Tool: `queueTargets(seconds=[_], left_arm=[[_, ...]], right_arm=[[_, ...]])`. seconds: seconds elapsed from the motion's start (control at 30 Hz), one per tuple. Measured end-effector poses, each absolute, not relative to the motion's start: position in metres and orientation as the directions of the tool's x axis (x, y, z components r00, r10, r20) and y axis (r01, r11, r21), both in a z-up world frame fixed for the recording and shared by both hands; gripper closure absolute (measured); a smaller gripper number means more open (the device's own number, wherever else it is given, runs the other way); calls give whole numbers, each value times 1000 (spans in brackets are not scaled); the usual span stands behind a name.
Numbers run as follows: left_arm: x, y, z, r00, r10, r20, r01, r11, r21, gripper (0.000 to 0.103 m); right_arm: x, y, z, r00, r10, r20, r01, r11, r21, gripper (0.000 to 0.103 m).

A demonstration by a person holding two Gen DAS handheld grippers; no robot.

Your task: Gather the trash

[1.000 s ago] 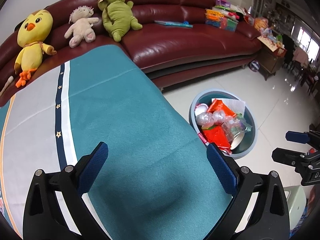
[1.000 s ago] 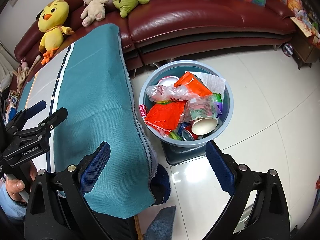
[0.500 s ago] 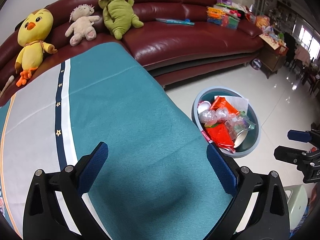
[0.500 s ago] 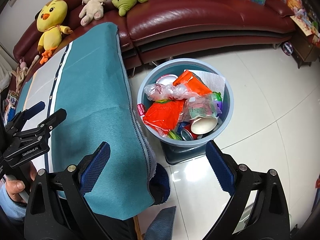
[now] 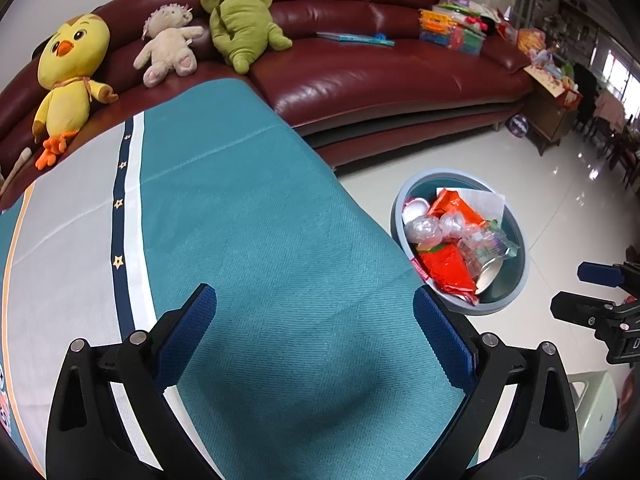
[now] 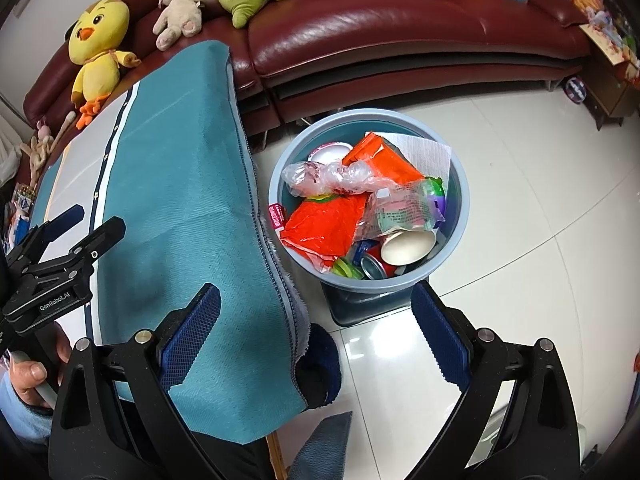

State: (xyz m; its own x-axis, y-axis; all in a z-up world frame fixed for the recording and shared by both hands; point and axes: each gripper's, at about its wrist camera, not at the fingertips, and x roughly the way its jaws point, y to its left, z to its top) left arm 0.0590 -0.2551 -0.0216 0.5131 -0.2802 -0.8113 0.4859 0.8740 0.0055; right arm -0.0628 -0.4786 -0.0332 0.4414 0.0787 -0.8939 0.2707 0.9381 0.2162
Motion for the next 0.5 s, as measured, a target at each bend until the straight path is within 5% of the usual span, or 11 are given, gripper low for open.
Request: queueTargets(seconds=[0.5], left_arm=[[63,-260,-36,476,-264,-839,492,871,6,4]], right_arm=[[-61,-490,-43,434,81,-897,294,929,226,11]])
